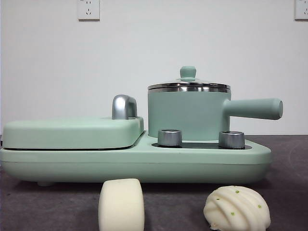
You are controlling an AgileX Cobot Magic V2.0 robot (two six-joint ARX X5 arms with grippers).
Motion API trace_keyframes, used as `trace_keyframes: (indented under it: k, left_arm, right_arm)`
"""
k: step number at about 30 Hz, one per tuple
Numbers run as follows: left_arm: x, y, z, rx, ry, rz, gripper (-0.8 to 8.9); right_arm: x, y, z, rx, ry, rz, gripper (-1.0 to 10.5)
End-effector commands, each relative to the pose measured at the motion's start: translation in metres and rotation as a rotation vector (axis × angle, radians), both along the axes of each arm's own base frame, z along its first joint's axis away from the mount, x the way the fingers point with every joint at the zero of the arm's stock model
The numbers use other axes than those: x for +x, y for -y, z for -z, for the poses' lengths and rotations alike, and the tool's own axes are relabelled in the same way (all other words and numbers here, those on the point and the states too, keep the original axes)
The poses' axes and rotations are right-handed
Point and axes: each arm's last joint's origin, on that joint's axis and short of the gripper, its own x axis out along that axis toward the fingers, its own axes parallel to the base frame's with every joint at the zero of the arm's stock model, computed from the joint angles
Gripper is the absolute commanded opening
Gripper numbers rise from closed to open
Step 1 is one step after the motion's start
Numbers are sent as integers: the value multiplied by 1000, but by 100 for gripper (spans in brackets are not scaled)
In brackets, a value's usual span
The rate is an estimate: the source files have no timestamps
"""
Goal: Put the buns in a small steamer
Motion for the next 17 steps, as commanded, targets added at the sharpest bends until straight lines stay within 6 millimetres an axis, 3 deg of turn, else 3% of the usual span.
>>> trace_keyframes:
  k: [1, 10, 17]
  left_arm:
    - [-1, 2, -4, -29, -13, 37, 8]
    - [0, 11, -51, -91, -5, 124, 8]
    - [11, 23, -106, -86, -37, 252, 8]
  right_arm:
    - [-2, -1, -11, 59, 20, -29, 15]
    - [-18, -3, -60, 194, 41, -82, 15]
    - [-33, -5, -113, 202, 0, -155, 15]
